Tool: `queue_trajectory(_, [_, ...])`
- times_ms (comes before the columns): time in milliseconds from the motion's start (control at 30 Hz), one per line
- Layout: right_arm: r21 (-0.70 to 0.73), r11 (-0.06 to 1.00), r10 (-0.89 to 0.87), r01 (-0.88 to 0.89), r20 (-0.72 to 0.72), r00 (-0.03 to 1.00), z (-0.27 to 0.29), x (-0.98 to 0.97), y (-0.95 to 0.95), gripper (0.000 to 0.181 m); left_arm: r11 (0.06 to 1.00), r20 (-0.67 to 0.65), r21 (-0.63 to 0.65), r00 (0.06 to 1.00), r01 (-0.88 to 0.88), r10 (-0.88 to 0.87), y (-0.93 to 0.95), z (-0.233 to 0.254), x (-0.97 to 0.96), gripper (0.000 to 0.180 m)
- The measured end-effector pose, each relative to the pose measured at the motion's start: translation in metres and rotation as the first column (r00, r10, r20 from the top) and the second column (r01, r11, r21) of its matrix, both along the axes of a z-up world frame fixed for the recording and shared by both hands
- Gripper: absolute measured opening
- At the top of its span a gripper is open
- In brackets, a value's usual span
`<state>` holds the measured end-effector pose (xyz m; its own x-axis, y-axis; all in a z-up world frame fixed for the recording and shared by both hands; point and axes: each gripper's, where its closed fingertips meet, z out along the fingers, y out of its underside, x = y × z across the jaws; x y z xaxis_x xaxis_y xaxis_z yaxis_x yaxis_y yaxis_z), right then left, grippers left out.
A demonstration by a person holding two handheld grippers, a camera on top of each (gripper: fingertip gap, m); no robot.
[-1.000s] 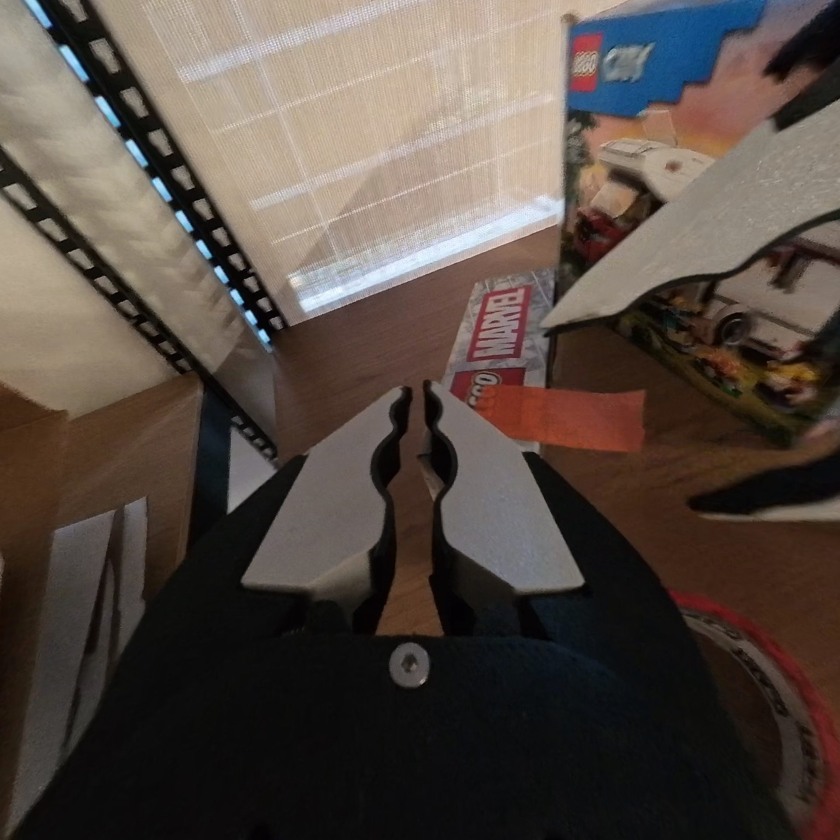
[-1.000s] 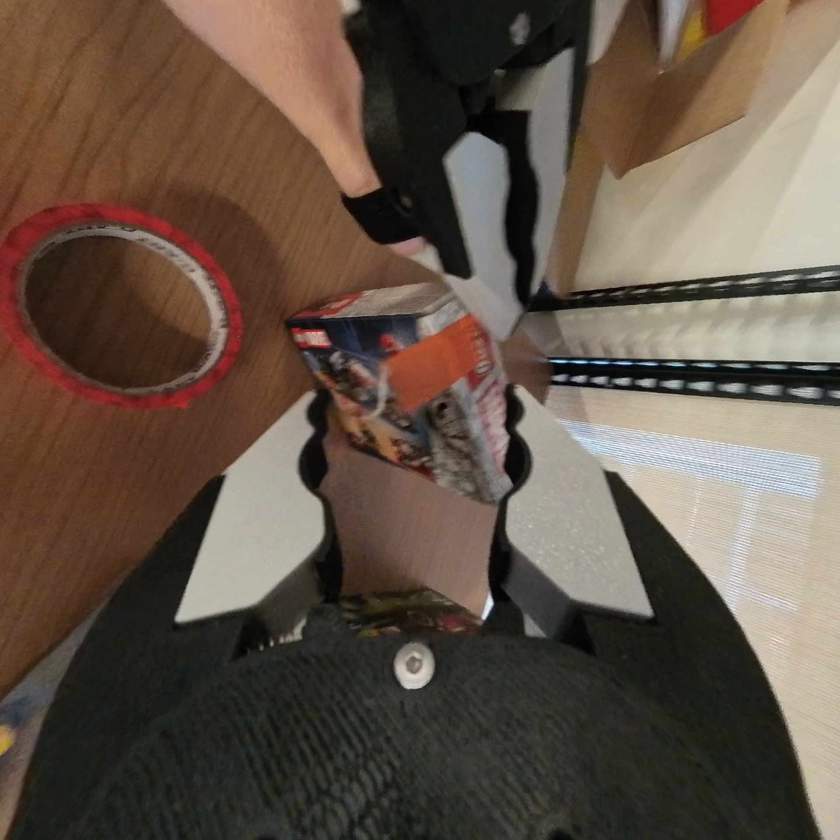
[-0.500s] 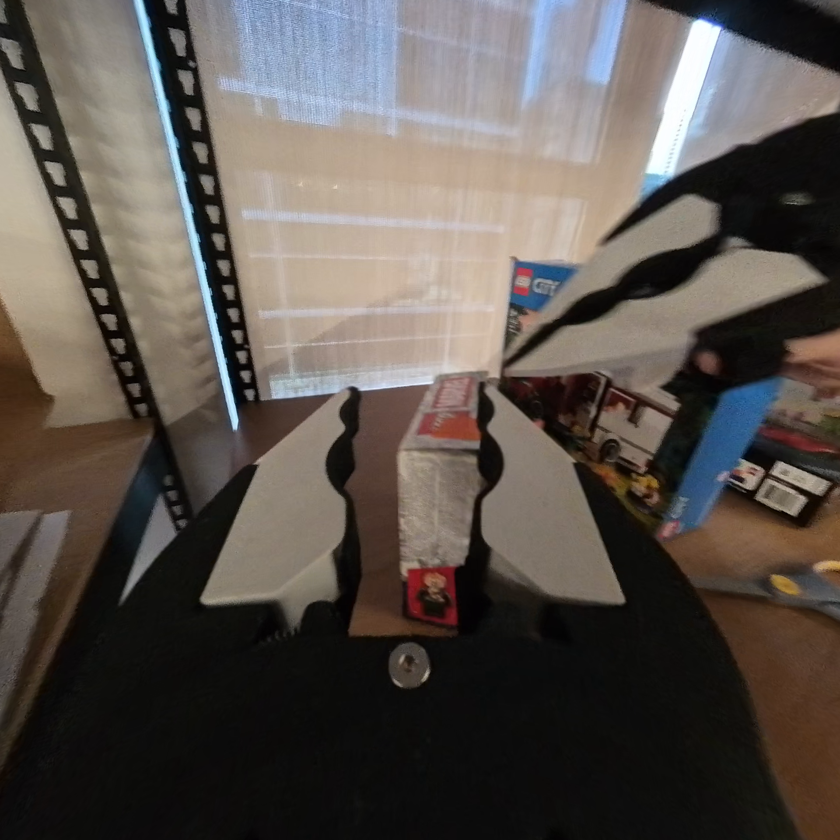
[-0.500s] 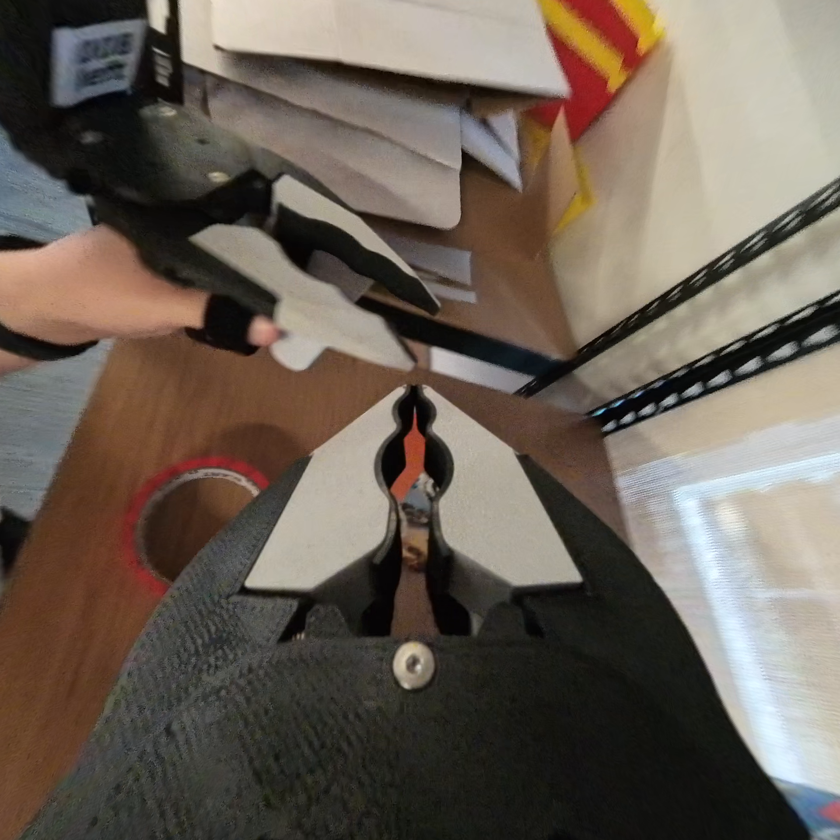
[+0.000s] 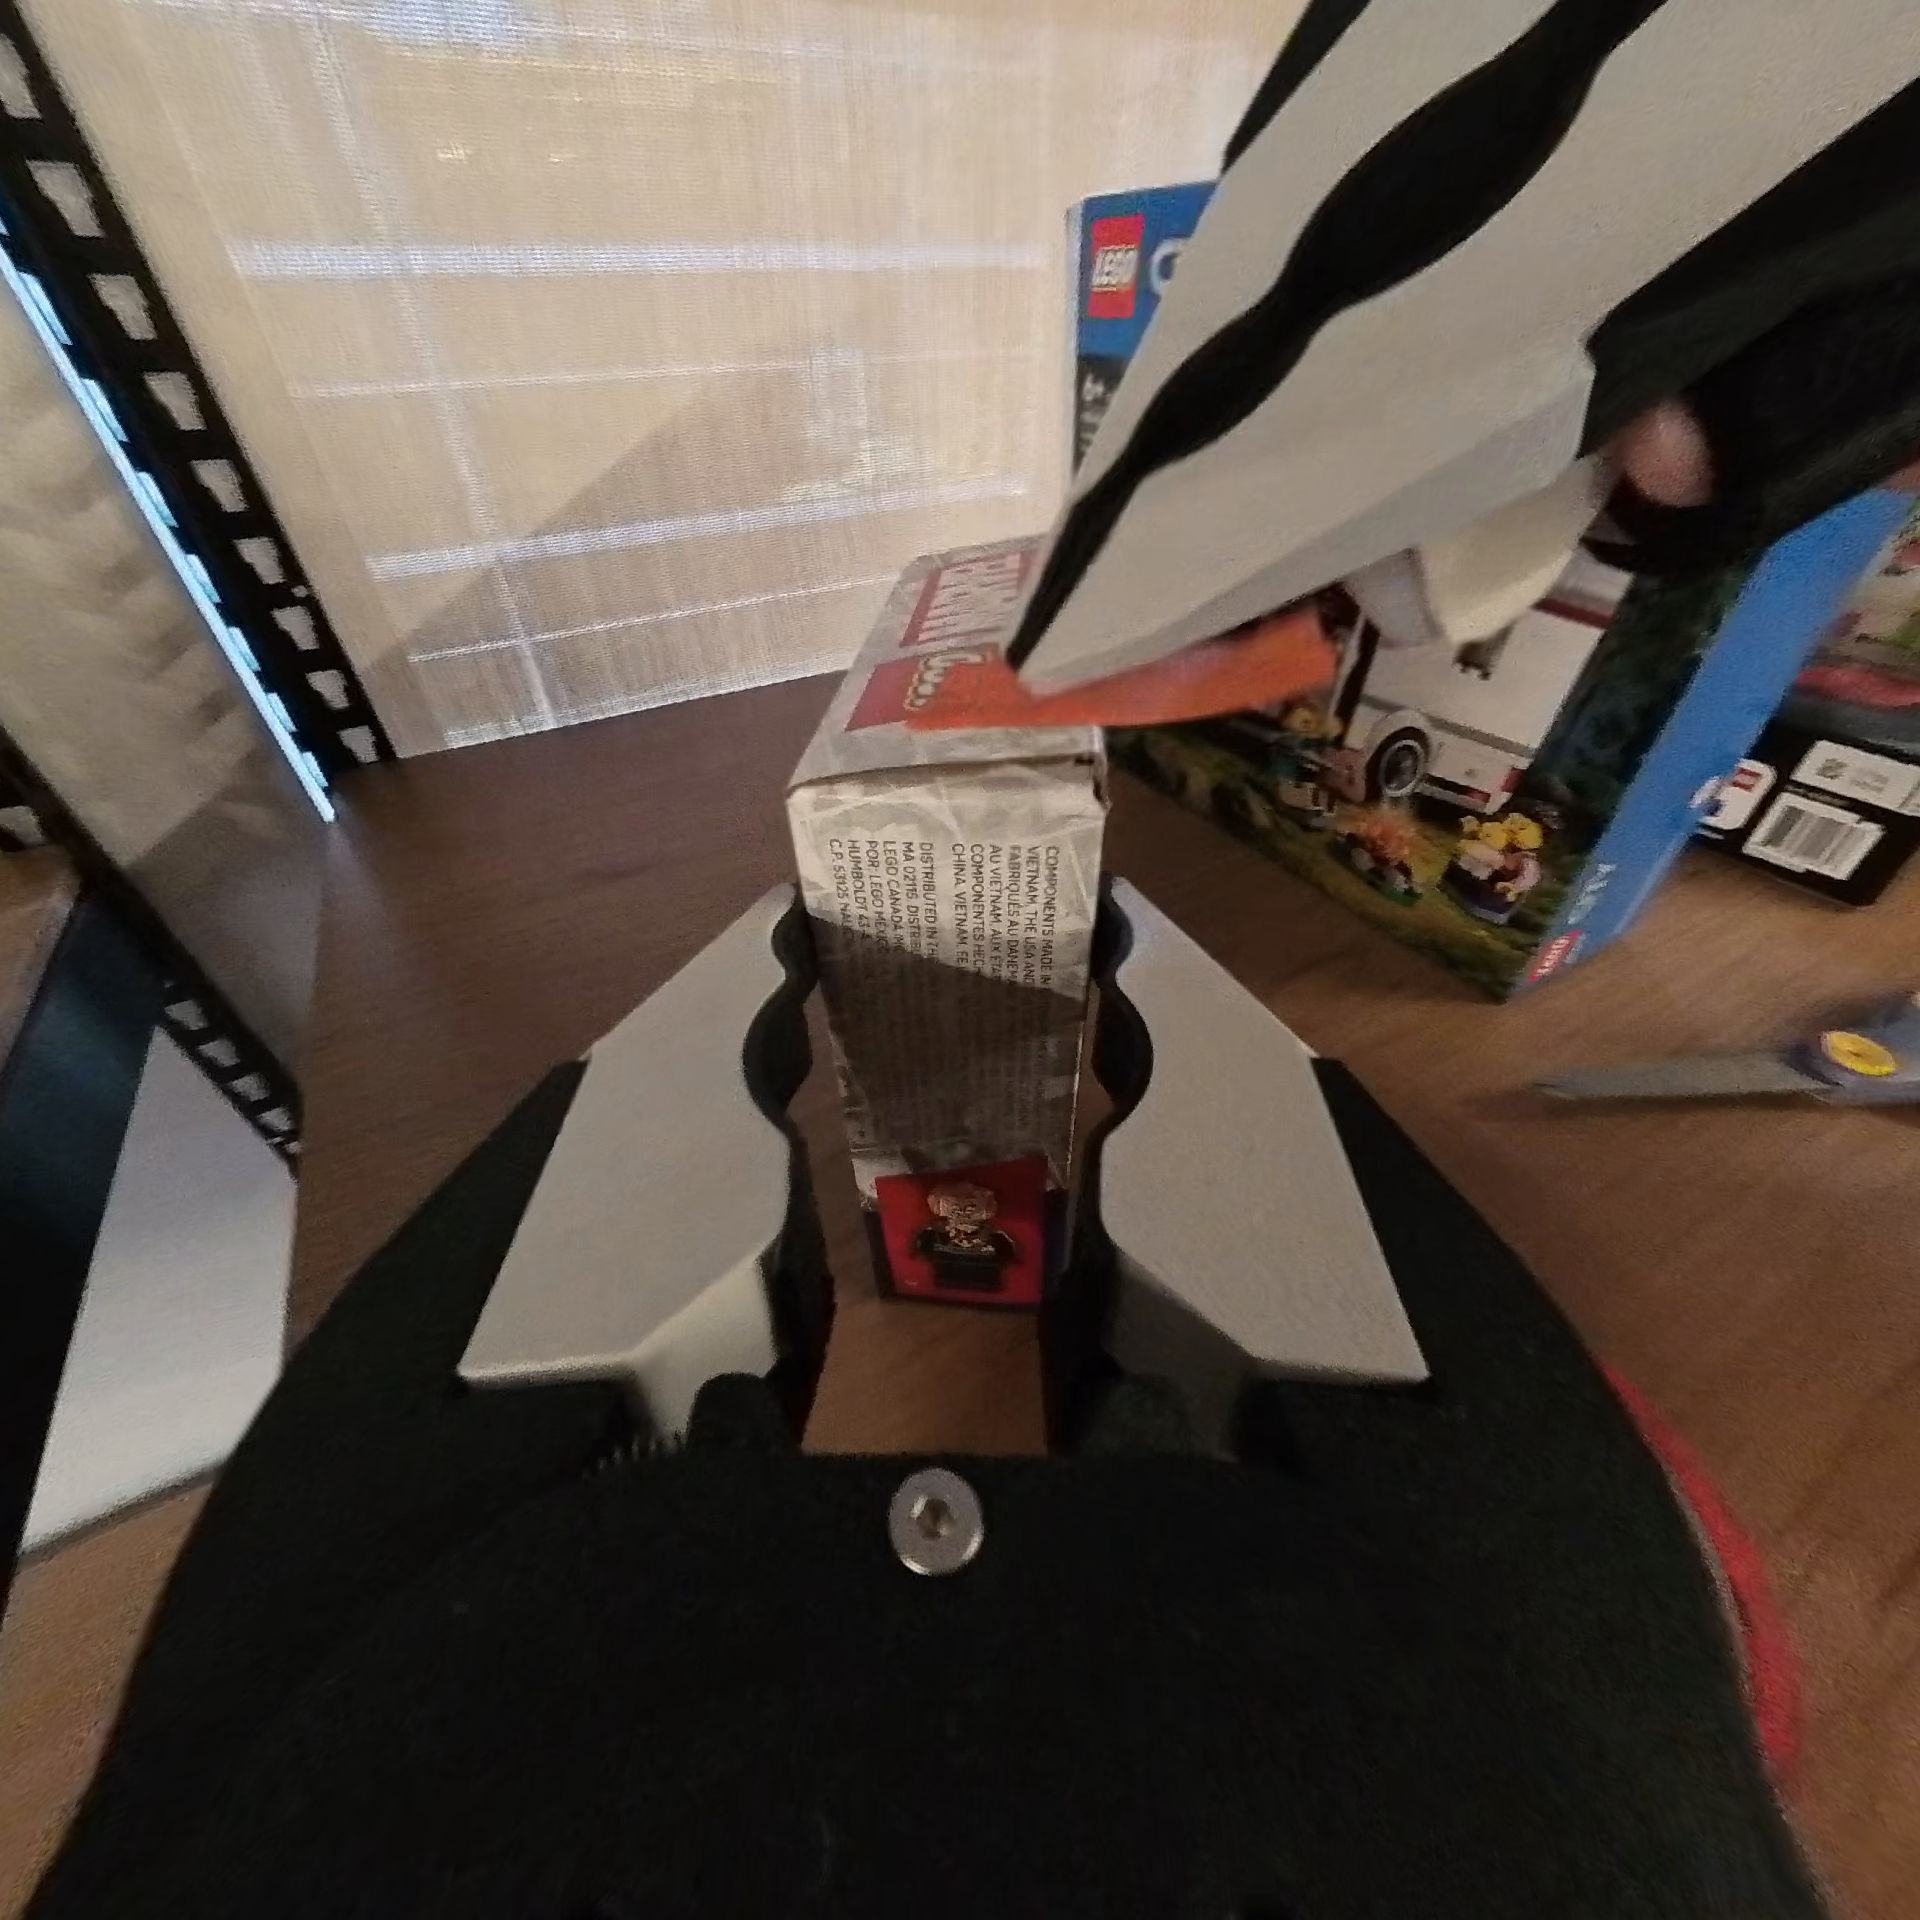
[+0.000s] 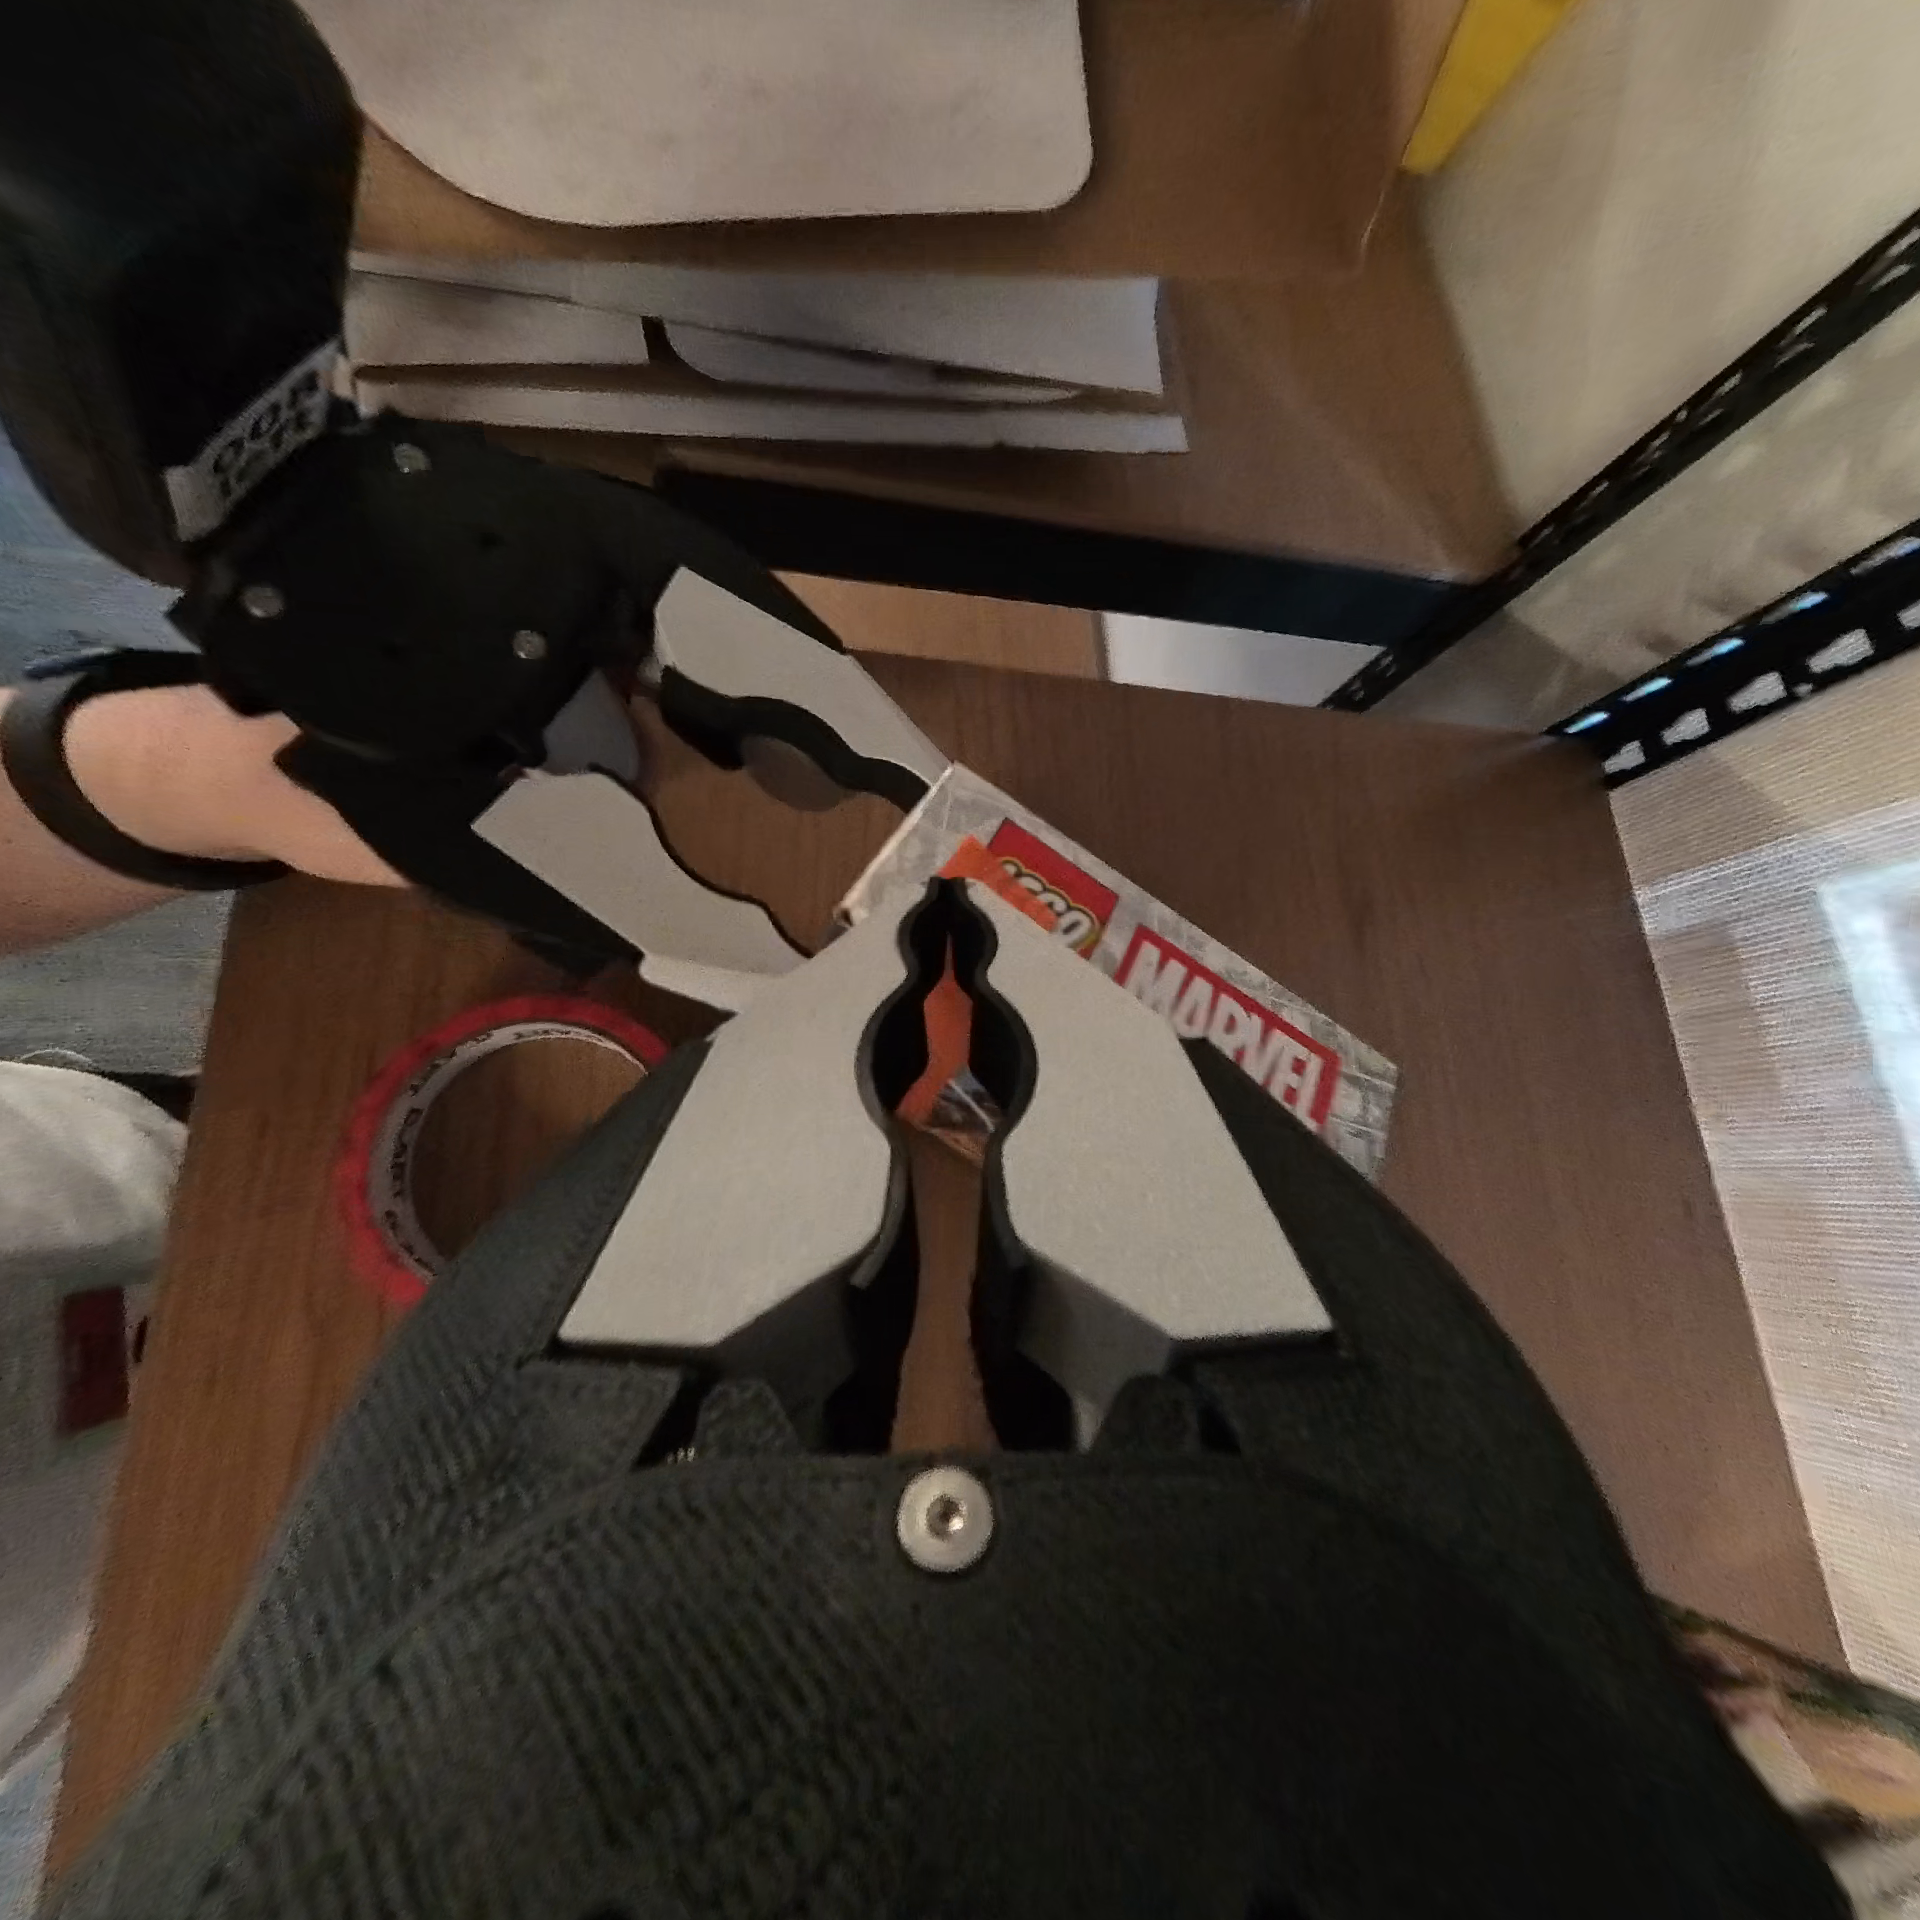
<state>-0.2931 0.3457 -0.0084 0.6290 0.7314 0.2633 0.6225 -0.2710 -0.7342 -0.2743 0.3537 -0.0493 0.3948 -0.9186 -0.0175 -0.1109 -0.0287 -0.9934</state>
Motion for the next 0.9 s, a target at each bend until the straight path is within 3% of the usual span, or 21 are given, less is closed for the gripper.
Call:
queue_trajectory(100, [0.153,0.988,-0.016,0.025,-0.060,0.998,0.022,0.008,-0.001,0.000,0.990,0.010,-0.062,0.992,0.126,-0.126,-0.013,0.000,-0.001,0.051])
queue_trajectory(200, [0.205,0.979,0.049,-0.010,-0.182,0.982,0.037,0.006,-0.020,0.003,0.951,0.018,-0.114,0.957,0.288,-0.288,-0.038,0.000,-0.003,0.051])
queue_trajectory(300, [0.229,0.956,0.243,-0.183,-0.267,0.933,0.044,-0.019,-0.061,0.029,0.940,-0.019,-0.030,0.940,0.341,-0.341,-0.053,-0.001,-0.006,0.051])
queue_trajectory(367, [0.296,0.921,0.314,-0.253,-0.183,0.932,0.041,-0.024,-0.079,0.039,0.938,-0.052,0.018,0.938,0.345,-0.344,-0.057,-0.001,-0.006,0.051])
queue_trajectory(433, [0.369,0.897,0.273,-0.244,-0.028,0.962,0.033,-0.013,-0.075,0.043,0.935,-0.059,0.016,0.934,0.353,-0.352,-0.056,-0.001,-0.004,0.051])
queue_trajectory(667, [0.354,0.887,0.153,-0.296,0.379,0.913,-0.017,0.013,-0.058,0.054,0.905,-0.003,0.010,0.905,0.425,-0.425,-0.054,0.000,-0.001,0.052])
queue_trajectory(900, [0.444,0.817,0.107,-0.367,0.510,0.854,-0.020,0.017,-0.055,0.049,0.905,0.007,0.025,0.905,0.425,-0.425,-0.055,0.000,-0.002,0.051])
